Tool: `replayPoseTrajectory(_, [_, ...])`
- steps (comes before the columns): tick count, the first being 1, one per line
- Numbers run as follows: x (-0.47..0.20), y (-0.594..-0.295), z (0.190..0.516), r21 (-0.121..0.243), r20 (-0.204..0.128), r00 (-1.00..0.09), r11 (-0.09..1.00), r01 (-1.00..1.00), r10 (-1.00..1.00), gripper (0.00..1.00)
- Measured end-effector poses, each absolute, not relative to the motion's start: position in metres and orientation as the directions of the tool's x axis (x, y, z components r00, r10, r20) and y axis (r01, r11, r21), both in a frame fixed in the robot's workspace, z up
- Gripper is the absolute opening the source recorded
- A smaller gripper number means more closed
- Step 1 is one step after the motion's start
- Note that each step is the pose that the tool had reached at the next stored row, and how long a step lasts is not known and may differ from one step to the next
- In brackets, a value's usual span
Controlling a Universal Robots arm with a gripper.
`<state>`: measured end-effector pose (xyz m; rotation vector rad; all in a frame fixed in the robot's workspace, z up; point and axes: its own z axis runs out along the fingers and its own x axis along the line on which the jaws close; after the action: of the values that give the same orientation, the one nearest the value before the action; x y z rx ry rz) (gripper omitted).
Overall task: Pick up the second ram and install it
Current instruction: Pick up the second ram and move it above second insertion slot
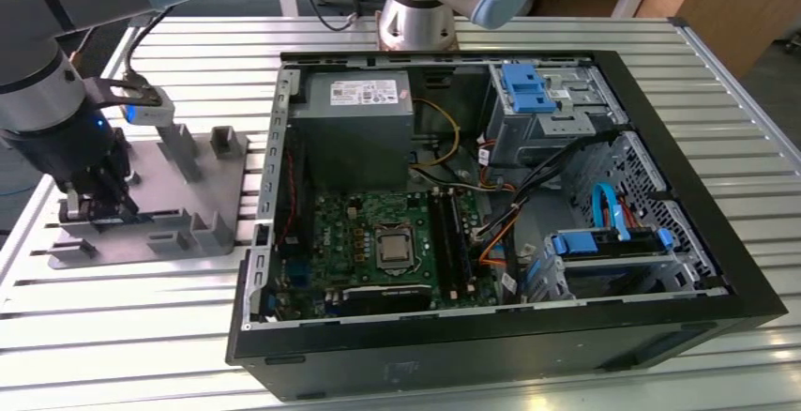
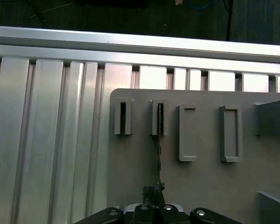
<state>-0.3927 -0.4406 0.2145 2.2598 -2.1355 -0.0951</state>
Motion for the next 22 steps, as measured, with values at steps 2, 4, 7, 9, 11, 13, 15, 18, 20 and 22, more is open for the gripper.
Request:
replayPoseTrajectory(2, [-0.3927, -0.4406, 0.2144, 0.064, -0.023, 0.087, -0.088, -0.994, -0.996, 0.10])
replayPoseTrajectory(4, [-0.3927, -0.4406, 0.2144, 0.064, -0.023, 0.113, -0.115, -0.991, -0.993, 0.10])
replayPoseTrajectory(7, [-0.3927, -0.4406, 0.2143, 0.064, -0.023, 0.151, -0.153, -0.986, -0.988, 0.10])
replayPoseTrajectory(9, [-0.3927, -0.4406, 0.2143, 0.064, -0.023, 0.177, -0.178, -0.982, -0.984, 0.10])
replayPoseTrajectory(11, [-0.3927, -0.4406, 0.2142, 0.064, -0.023, 0.201, -0.202, -0.977, -0.979, 0.10])
replayPoseTrajectory(13, [-0.3927, -0.4406, 0.2142, 0.064, -0.023, 0.217, -0.218, -0.974, -0.976, 0.10])
replayPoseTrajectory(15, [-0.3927, -0.4406, 0.2142, 0.064, -0.023, 0.217, -0.218, -0.974, -0.976, 0.10])
replayPoseTrajectory(18, [-0.3927, -0.4406, 0.2142, 0.064, -0.023, 0.217, -0.218, -0.974, -0.976, 0.10])
replayPoseTrajectory(20, [-0.3927, -0.4406, 0.2142, 0.064, -0.023, 0.217, -0.218, -0.974, -0.976, 0.16])
replayPoseTrajectory(22, [-0.3927, -0.4406, 0.2142, 0.064, -0.024, 0.217, -0.218, -0.974, -0.976, 0.23])
